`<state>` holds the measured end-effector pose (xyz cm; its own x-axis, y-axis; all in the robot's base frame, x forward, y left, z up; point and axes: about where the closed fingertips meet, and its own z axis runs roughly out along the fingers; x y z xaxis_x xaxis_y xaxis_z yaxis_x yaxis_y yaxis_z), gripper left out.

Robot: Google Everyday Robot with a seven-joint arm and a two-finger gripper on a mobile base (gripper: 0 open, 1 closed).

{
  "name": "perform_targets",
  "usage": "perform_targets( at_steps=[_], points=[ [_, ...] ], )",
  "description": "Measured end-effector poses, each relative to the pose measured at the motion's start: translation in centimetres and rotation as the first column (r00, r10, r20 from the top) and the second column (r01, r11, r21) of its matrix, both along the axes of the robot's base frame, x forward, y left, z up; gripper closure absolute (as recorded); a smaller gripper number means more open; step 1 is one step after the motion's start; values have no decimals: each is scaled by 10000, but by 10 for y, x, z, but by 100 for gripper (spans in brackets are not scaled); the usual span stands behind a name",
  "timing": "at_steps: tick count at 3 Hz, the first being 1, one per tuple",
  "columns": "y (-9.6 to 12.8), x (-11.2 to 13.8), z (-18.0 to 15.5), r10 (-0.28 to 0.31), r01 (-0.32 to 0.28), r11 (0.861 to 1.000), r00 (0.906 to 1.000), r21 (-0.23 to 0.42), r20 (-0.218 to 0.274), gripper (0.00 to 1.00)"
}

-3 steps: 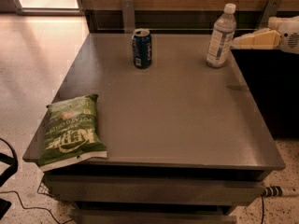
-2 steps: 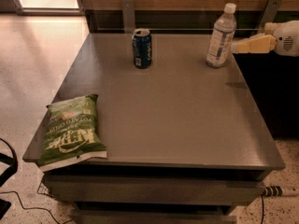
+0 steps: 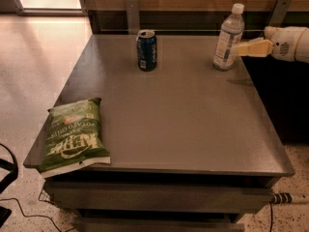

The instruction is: Move blue plastic bottle near green jalapeno chip bag

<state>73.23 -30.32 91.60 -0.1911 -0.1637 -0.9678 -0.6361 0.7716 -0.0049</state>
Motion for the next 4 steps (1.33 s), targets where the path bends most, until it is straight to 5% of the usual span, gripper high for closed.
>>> perform_targets(
  at_steps=[2,3,4],
  points=[
    [29,21,4,512,-540,9971,9972,531,539,0],
    [42,26,-2,830,-854,9943,9958,644,385,16],
    [46,27,-3,895,-918,9936,9953,658,372,47]
  ],
)
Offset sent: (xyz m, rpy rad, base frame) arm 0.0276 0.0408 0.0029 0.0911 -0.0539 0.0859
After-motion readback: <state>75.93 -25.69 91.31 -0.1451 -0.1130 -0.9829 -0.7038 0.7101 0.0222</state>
